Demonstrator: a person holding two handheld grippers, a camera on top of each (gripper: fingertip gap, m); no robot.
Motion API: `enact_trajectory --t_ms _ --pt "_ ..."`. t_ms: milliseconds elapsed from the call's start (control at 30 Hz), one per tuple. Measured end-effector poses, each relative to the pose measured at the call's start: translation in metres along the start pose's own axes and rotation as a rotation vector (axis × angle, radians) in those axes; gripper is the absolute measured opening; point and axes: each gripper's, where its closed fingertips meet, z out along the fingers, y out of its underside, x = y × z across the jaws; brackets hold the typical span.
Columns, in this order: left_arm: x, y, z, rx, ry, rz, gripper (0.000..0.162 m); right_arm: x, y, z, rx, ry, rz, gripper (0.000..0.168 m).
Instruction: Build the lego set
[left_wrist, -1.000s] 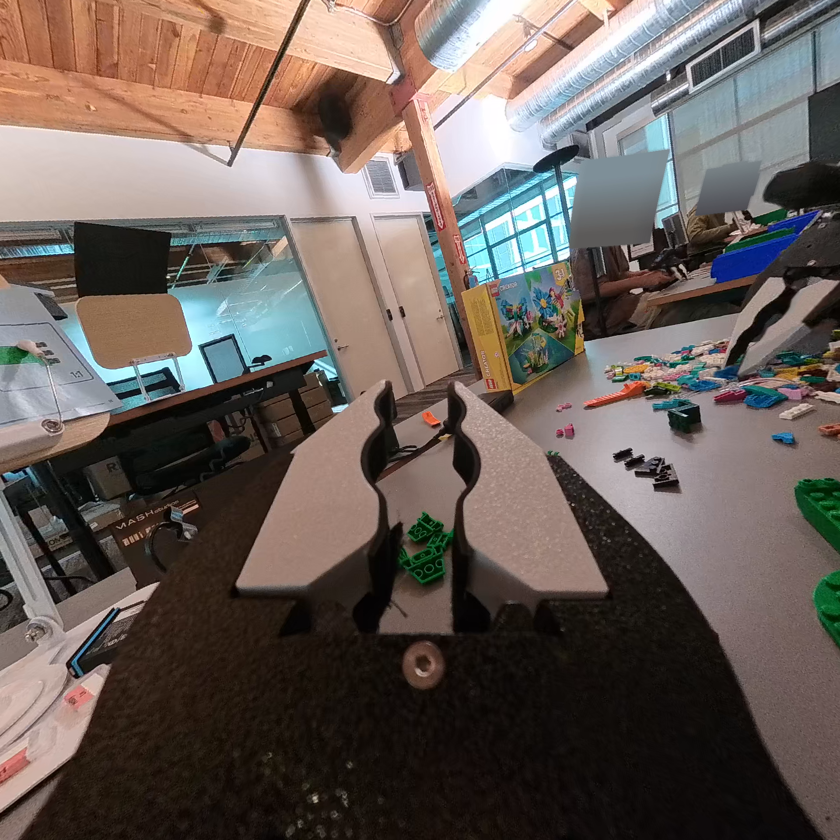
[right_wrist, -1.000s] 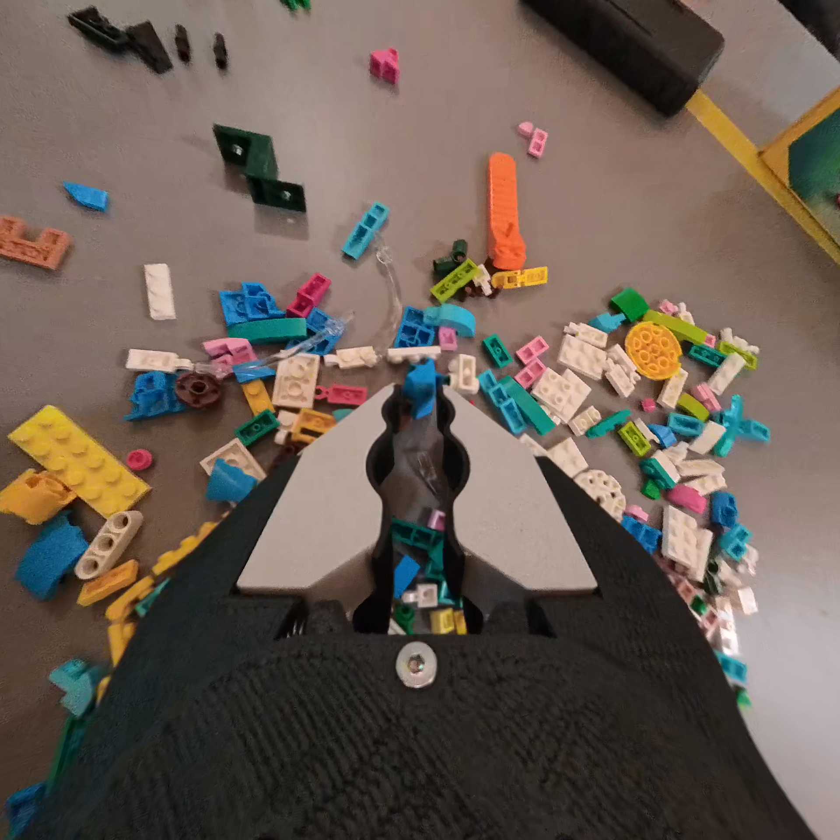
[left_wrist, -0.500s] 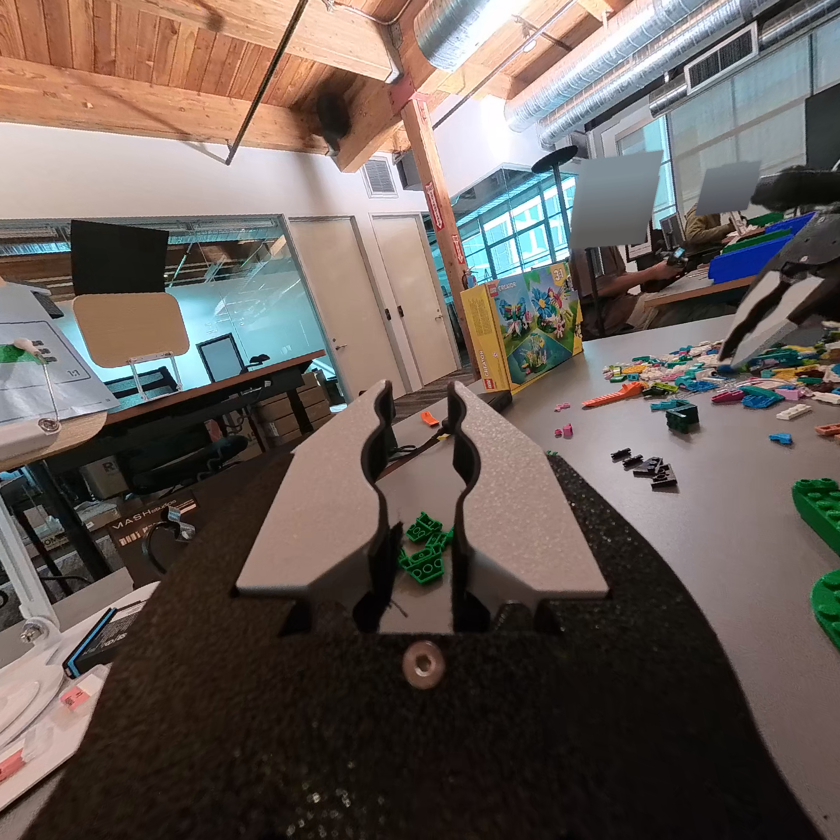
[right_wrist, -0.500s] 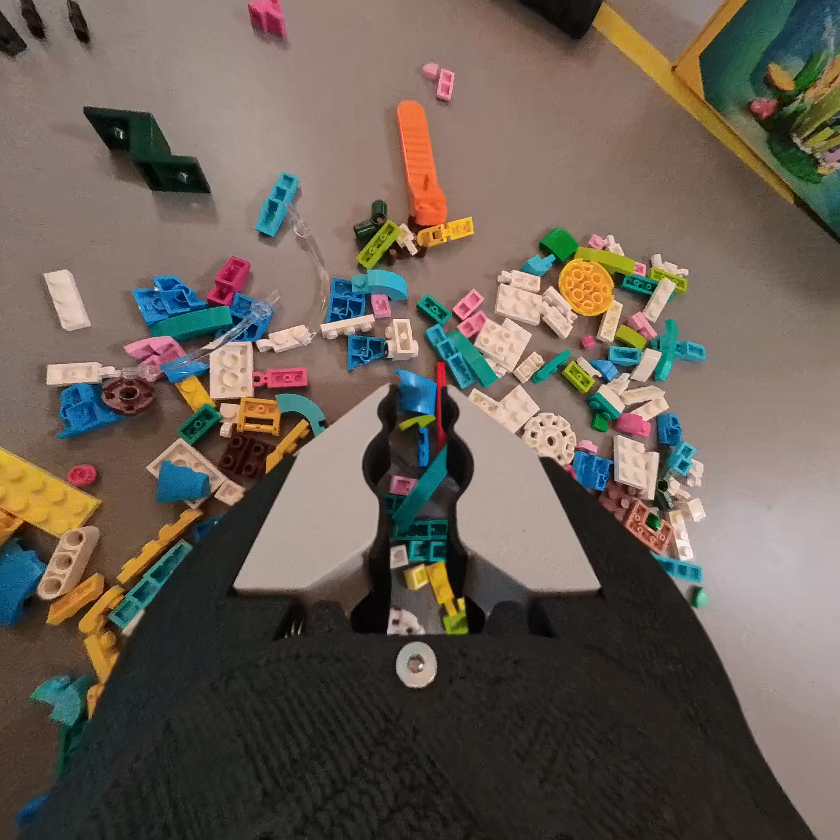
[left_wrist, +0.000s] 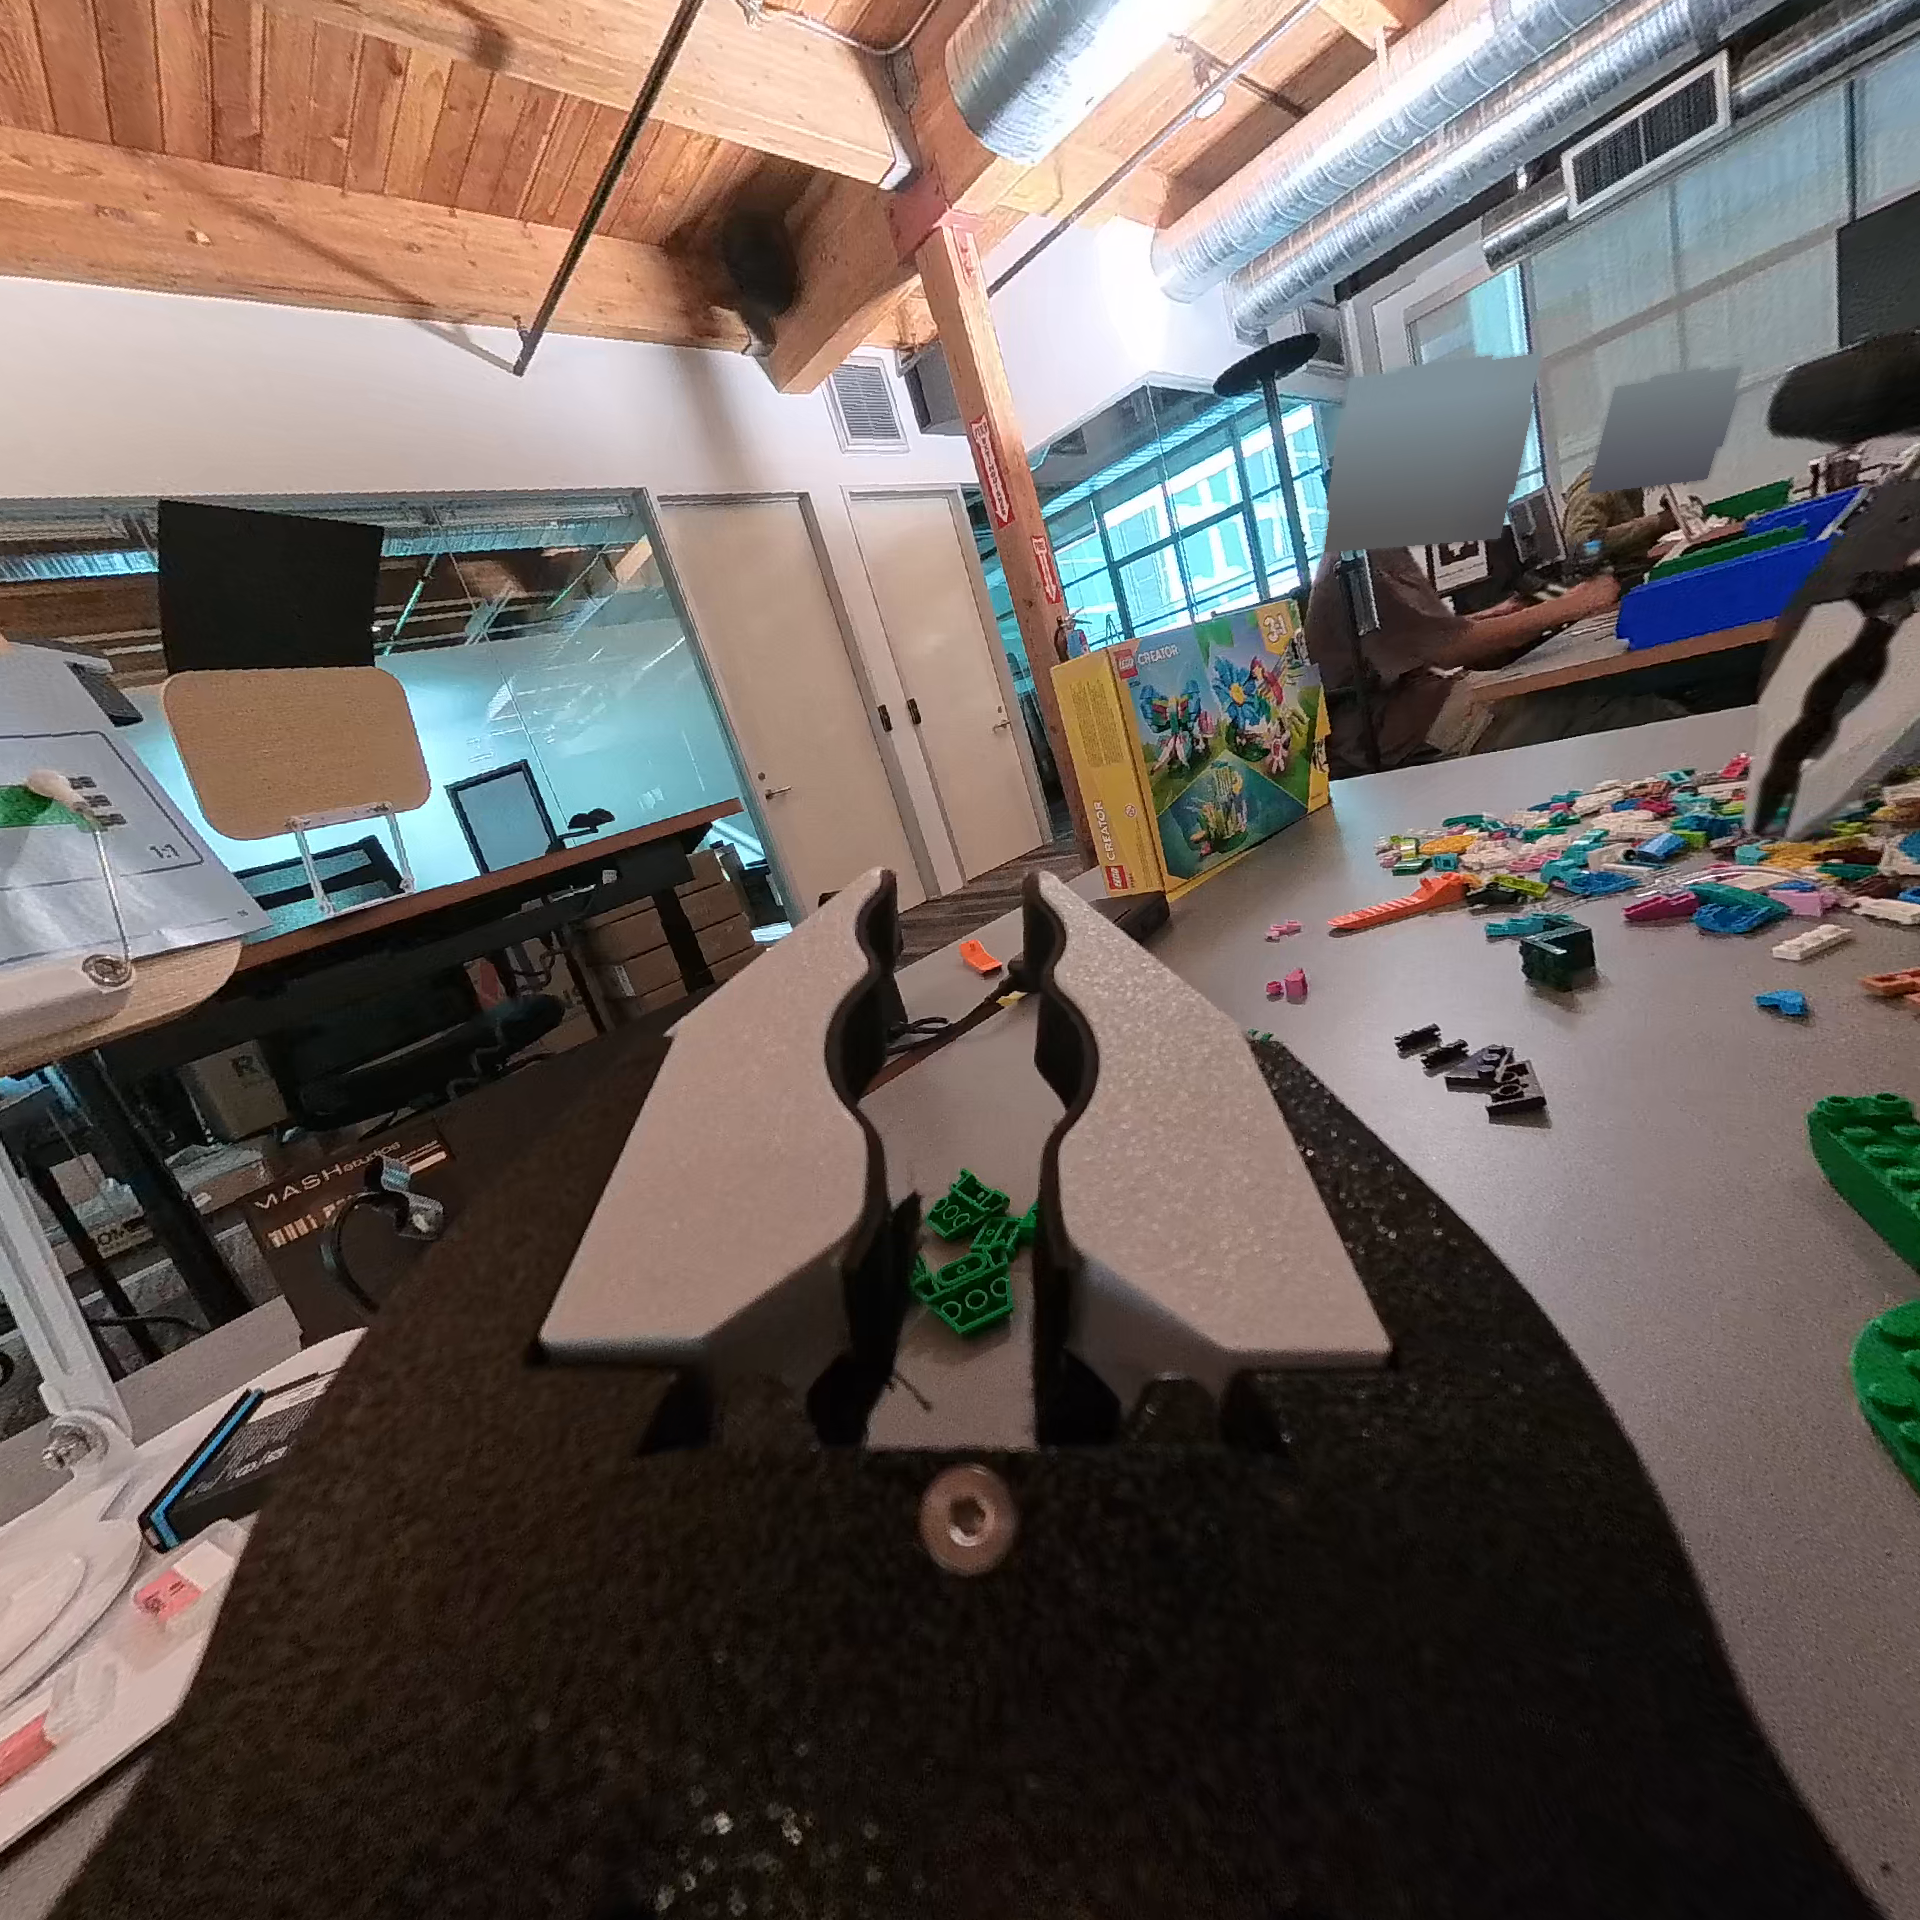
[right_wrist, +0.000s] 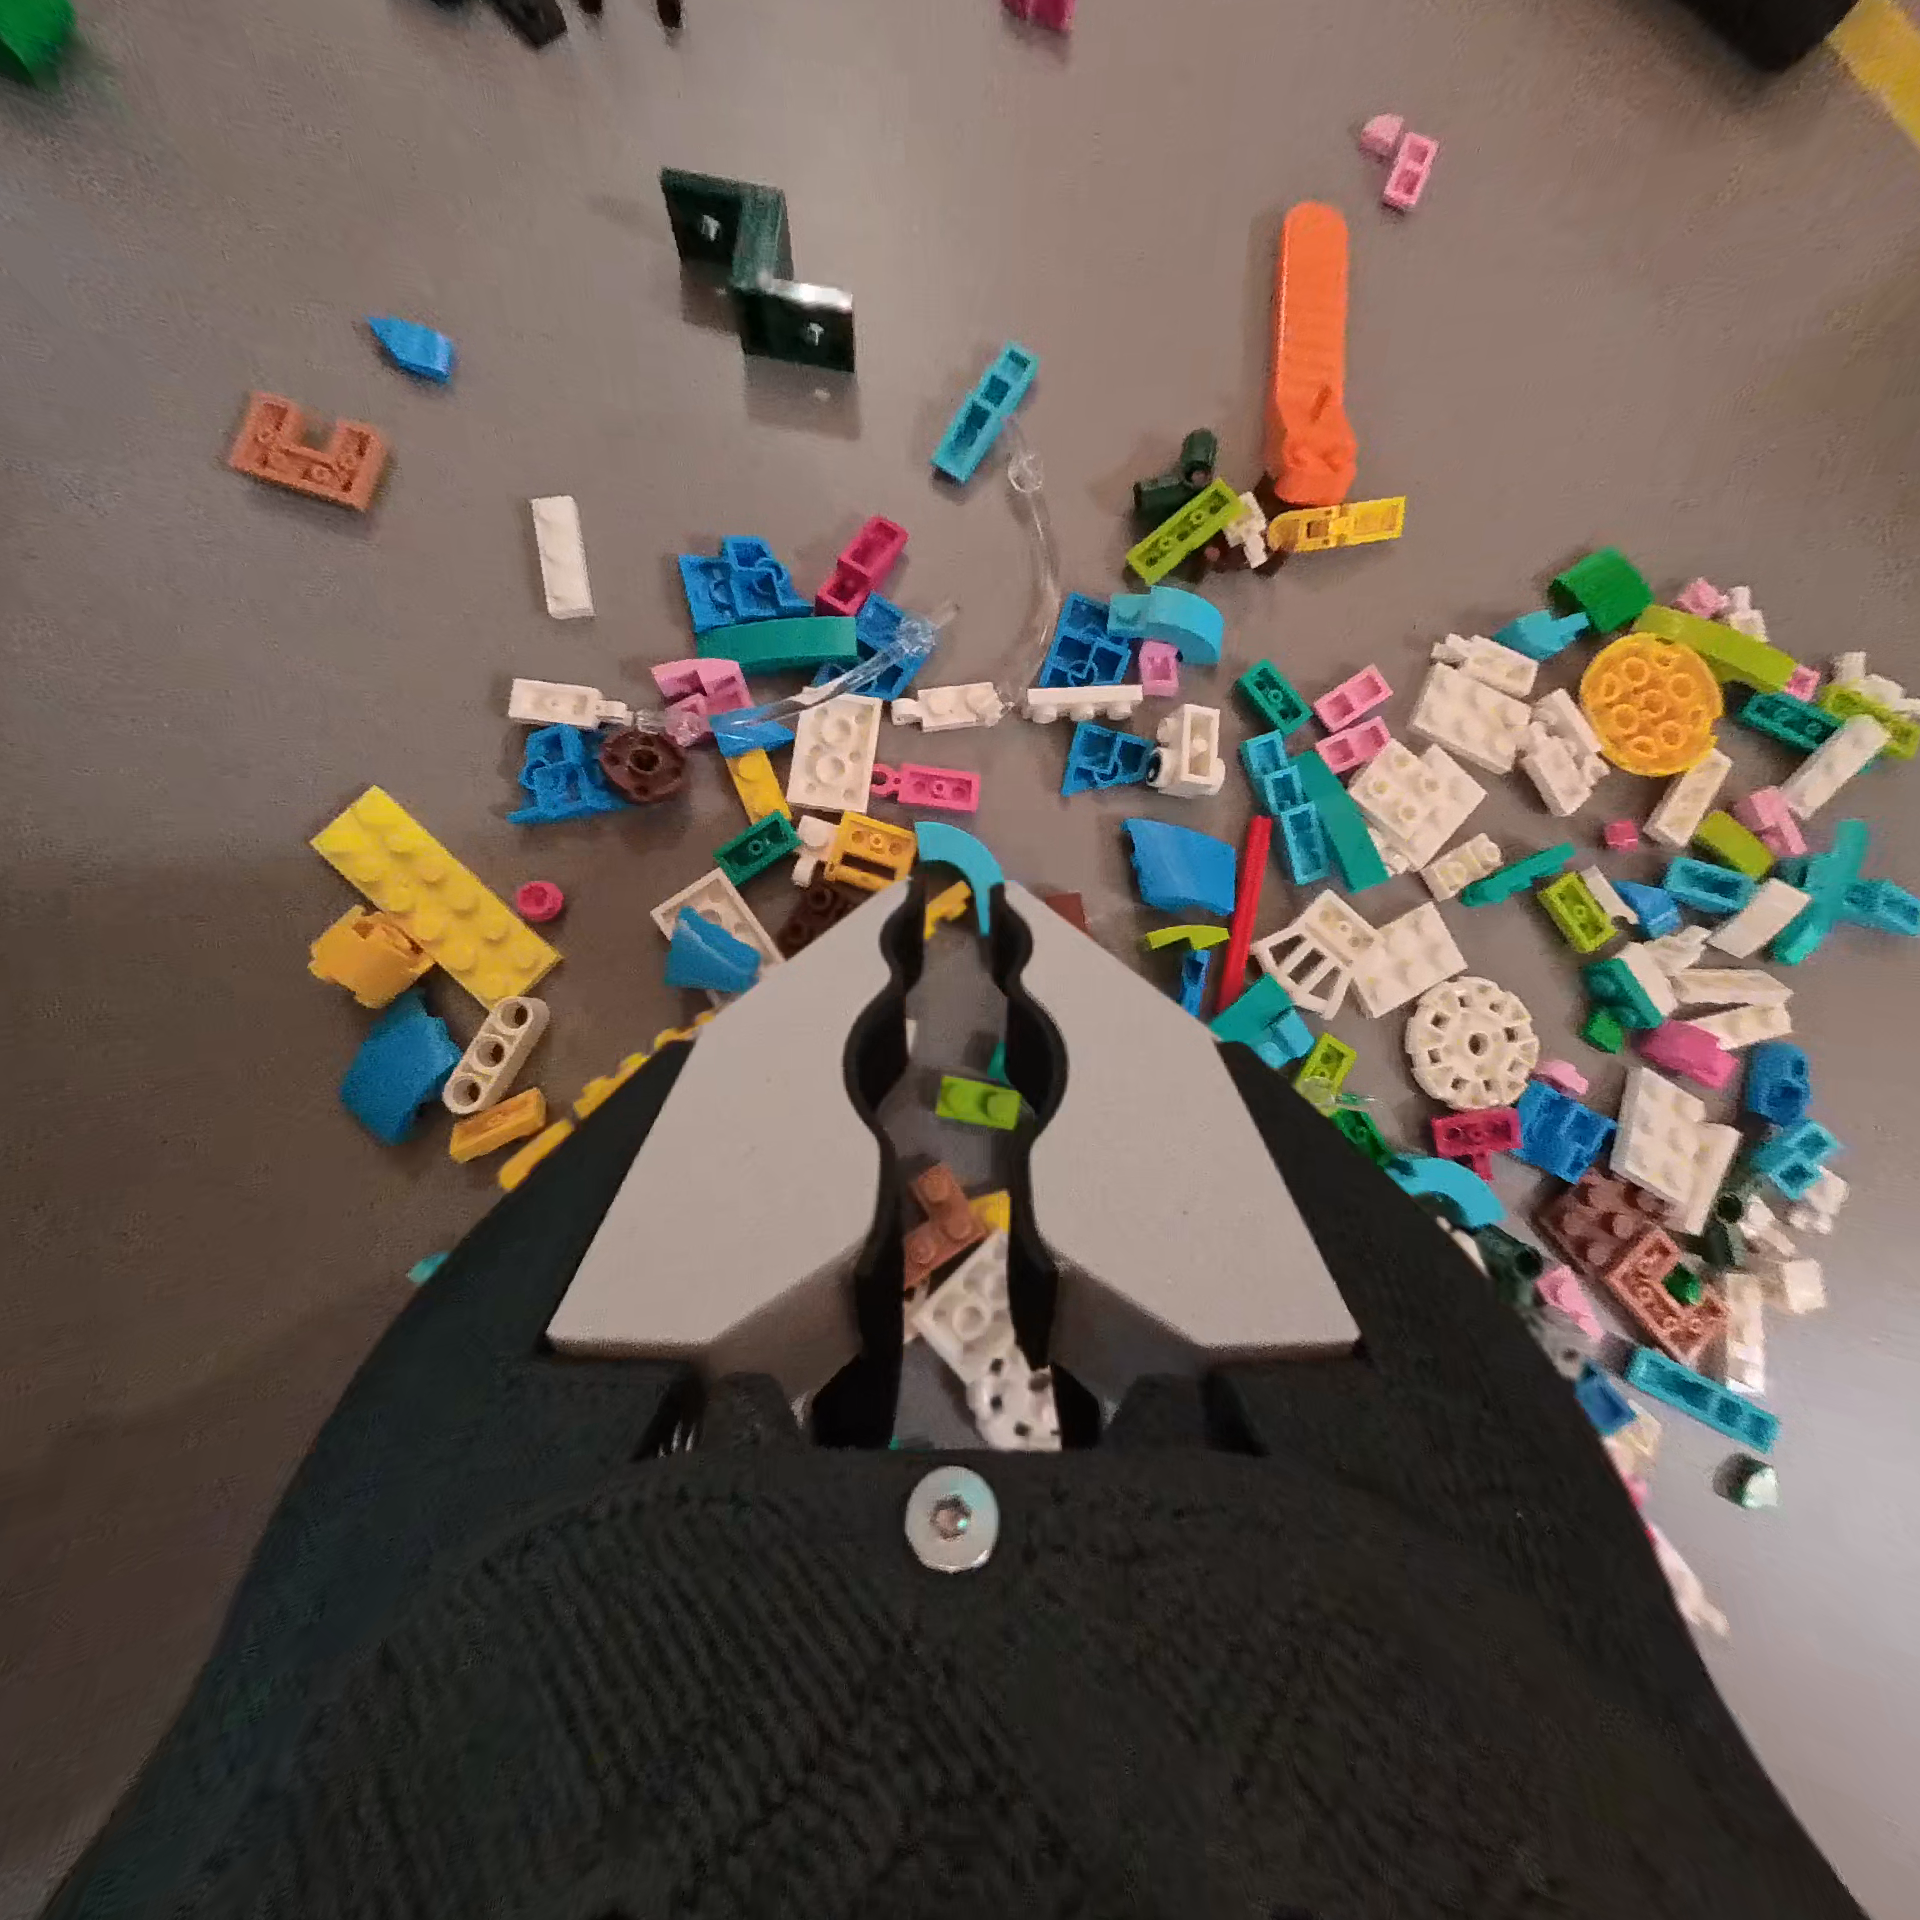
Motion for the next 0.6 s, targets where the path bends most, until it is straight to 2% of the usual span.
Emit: enact_trajectory --t_ms 100,233,367,600 --pt "0.000 0.000 0.000 0.000 0.000 -0.001 0.021 0.001 -0.002 -0.006 0.004 0.024 -0.023 0.011" --pt "-0.001 0.000 0.000 0.001 -0.001 -0.003 0.021 -0.017 0.006 -0.021 -0.002 -0.069 0.000 0.011" --pt "0.000 0.000 0.000 0.000 0.000 -0.004 0.021 -0.032 0.024 -0.033 -0.095 -0.156 0.070 0.014" --pt "0.000 0.000 0.000 -0.001 0.000 -0.003 0.021 -0.033 0.045 -0.027 -0.214 -0.131 0.023 0.021"
